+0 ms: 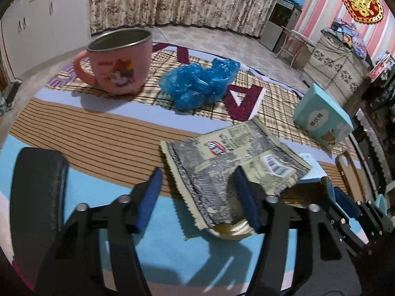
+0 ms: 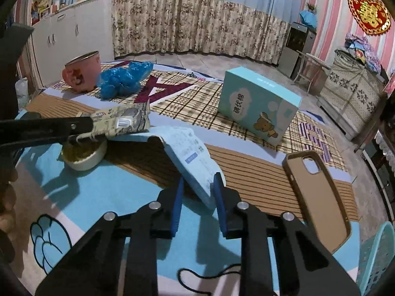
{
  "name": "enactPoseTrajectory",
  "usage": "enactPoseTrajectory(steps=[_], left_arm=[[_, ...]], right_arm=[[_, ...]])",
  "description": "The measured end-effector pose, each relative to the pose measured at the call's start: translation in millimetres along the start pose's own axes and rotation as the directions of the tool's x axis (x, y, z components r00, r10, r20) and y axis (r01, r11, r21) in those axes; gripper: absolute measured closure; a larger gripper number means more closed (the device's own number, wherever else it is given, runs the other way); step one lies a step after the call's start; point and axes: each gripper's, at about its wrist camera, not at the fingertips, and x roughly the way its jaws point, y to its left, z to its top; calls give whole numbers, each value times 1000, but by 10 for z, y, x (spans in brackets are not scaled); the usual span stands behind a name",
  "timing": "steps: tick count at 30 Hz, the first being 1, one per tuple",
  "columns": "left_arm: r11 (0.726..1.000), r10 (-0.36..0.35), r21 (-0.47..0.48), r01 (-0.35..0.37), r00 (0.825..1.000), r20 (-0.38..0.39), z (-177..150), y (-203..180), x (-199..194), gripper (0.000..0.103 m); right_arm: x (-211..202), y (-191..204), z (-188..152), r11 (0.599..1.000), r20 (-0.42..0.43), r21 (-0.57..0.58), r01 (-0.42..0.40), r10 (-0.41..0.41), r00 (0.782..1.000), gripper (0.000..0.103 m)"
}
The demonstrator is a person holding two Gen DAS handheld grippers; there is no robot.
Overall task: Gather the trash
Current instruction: 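Grasp the printed snack wrapper with the left tool while the right tool grasps the white leaflet, then carry wrapper and leaflet over the blue basket and open both tools to drop them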
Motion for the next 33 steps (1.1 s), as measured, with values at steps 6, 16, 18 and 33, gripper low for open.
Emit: enactPoseTrajectory(steps=[6, 16, 18, 33], left_arm=[[997, -56, -43, 57, 998, 12, 31, 69, -33, 91], [993, -90, -72, 95, 993, 80, 126, 22, -262, 103], [995, -83, -52, 89, 991, 102, 142, -32, -346, 103], [985, -82, 169, 47, 974, 209, 115, -788, -882, 103]], right_arm=[[-146, -191, -47, 999, 27, 33, 19, -20, 999, 87], [-523, -631, -206, 990, 67, 124, 72, -81, 994, 93], [-617, -713, -252, 986, 77, 143, 80, -92, 993, 93], [-1277, -1316, -573, 939, 146, 328, 104, -159, 976, 93]])
